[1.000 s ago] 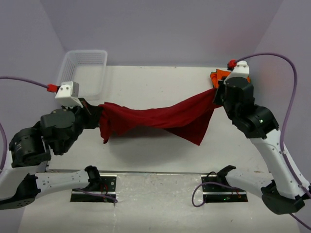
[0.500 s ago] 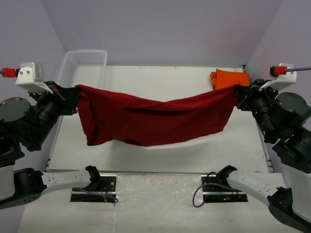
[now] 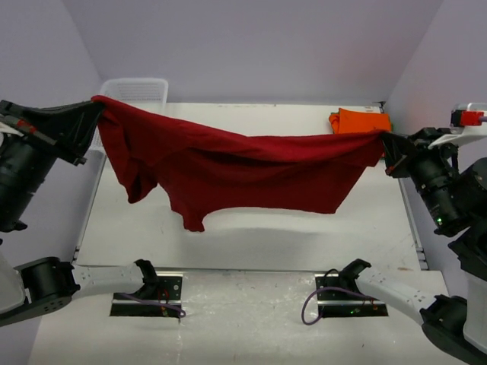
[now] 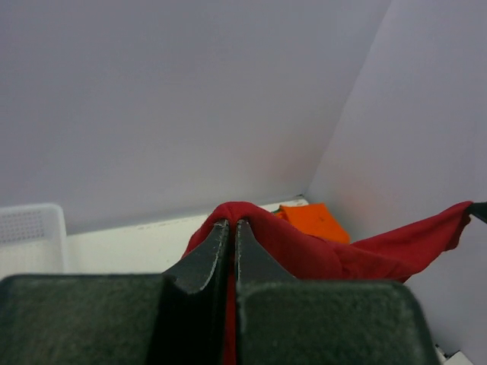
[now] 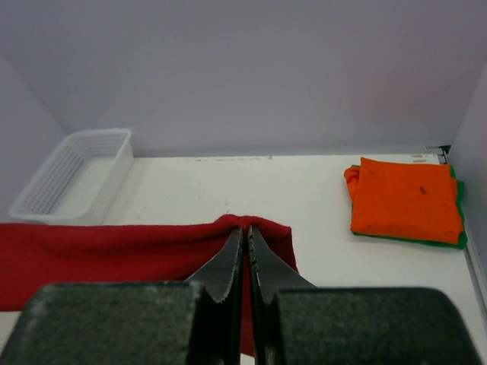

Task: Fold and stack the t-shirts
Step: Flatten out the tshirt

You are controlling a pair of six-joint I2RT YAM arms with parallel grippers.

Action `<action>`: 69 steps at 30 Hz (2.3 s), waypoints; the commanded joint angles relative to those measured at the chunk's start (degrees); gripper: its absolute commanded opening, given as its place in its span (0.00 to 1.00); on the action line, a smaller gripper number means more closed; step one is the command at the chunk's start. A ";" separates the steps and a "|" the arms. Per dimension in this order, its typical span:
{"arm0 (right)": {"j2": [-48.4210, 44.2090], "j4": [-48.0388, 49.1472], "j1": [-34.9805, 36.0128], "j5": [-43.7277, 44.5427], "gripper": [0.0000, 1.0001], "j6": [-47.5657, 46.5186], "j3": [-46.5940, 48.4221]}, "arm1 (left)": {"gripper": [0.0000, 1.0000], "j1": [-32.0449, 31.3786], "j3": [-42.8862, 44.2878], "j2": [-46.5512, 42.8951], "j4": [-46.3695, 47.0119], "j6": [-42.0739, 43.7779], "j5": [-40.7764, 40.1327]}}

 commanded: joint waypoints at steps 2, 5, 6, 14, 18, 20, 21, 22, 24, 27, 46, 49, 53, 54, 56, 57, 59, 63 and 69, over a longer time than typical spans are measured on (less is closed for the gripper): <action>-2.76 2.91 0.13 -3.96 0.00 -2.45 1.10 | 0.00 1.67 -0.23 -3.69 9.71 4.89 9.94; -4.78 3.96 0.21 -7.03 0.00 -2.80 1.27 | 0.00 4.47 -1.82 -6.33 12.00 4.71 15.75; -5.05 4.05 0.22 -7.99 0.00 -2.80 1.62 | 0.00 5.27 -1.03 -6.77 12.26 4.80 18.89; -7.78 3.79 0.22 -15.29 0.00 -2.28 4.61 | 0.00 9.85 -0.14 -8.36 15.16 2.87 32.72; -6.47 3.70 0.13 -15.66 0.00 -1.22 5.05 | 0.00 9.85 -3.82 -6.61 15.69 2.69 30.97; -4.97 3.53 0.22 -12.59 0.00 -0.17 3.91 | 0.00 9.85 -7.85 -4.24 15.69 2.34 26.86; -3.14 3.53 0.22 -11.18 0.00 0.27 3.30 | 0.00 9.85 -9.19 -3.10 15.52 2.16 25.35; -2.16 3.88 0.22 -9.69 0.00 1.06 0.94 | 0.00 9.85 -10.42 -1.95 15.43 1.55 23.69; 0.38 3.97 0.13 -5.21 0.00 2.46 -1.18 | 0.00 9.85 -13.94 2.00 14.91 0.93 17.01; 5.74 6.33 -0.22 -0.37 0.00 4.84 -6.97 | 0.00 9.94 -17.36 8.50 13.94 0.40 6.47; 44.40 17.41 -16.48 -8.08 0.00 2.30 -5.25 | 0.00 46.94 -19.60 52.17 29.67 -2.24 26.48; 49.42 17.33 -17.71 -10.28 0.00 1.33 -1.55 | 0.00 47.11 -11.18 58.84 28.36 -0.04 26.66; 56.98 16.89 -19.73 -13.27 0.00 0.89 3.55 | 0.00 47.55 -3.32 66.07 25.98 2.42 27.27; 58.48 16.80 -20.00 -13.80 0.00 0.45 5.65 | 0.00 47.82 -2.01 67.13 25.71 2.60 27.45; 62.96 16.80 -20.96 -14.42 0.00 -0.07 7.50 | 0.00 47.99 -1.20 68.80 26.77 3.30 27.01; 64.28 16.62 -21.31 -15.20 0.00 -0.43 9.51 | 0.00 48.34 -0.94 69.33 26.94 3.30 26.57; 67.97 17.23 -22.19 -16.00 0.00 -0.69 11.28 | 0.00 48.78 -1.64 69.86 28.61 3.04 26.74; 74.83 16.45 -23.60 -18.37 0.00 -2.70 19.96 | 0.11 49.23 -2.61 71.00 31.51 3.22 24.82; 78.72 13.46 -26.06 -15.13 0.81 -2.72 27.73 | 1.00 47.56 -10.67 63.92 37.48 0.40 16.83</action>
